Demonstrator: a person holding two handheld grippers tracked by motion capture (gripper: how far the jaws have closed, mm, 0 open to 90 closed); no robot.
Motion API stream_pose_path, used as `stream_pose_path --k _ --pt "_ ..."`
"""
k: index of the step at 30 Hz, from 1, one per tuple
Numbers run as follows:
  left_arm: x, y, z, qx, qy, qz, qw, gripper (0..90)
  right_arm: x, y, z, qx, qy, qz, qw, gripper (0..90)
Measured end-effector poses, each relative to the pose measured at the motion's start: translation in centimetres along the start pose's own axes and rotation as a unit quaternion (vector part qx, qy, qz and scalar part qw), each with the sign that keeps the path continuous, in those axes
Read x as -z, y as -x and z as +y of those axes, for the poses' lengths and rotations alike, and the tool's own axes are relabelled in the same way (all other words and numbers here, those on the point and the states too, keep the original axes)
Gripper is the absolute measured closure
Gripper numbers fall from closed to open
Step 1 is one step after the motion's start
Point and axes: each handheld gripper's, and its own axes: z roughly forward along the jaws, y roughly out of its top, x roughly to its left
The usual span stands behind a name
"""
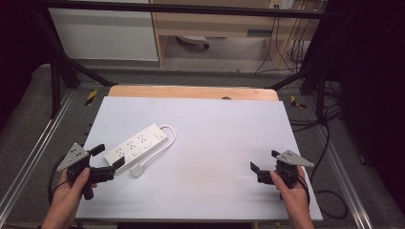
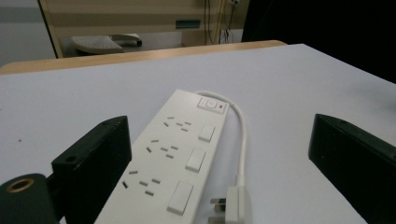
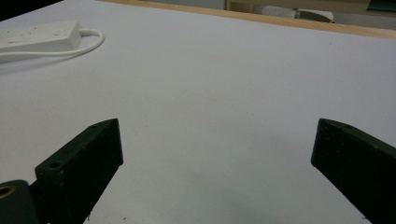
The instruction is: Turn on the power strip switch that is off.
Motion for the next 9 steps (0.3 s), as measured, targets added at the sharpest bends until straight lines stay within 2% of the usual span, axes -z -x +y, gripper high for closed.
stream_pose_path --k 3,5,7,9 --pt "0.0 -0.3 -1.3 0.015 -0.011 0.008 0.9998 6.8 -0.1 0.0 0.0 0.001 -0.003 0.001 1.0 2.6" --pt "0.0 -0.4 -2.2 0.018 -0.033 0.013 0.9992 7.4 -0.2 0.0 -0.1 0.003 -0.008 0.0 1.0 2.6" --pt "-0.2 -0.3 -2.8 0.01 -0.057 0.017 0.9982 7.9 -0.4 0.0 -0.2 0.0 -0.017 -0.005 0.9998 2.5" --pt "-0.3 0.0 -2.7 0.004 -0.051 0.016 0.9986 8.7 -0.9 0.2 -0.6 -0.008 -0.038 -0.016 0.9991 2.5"
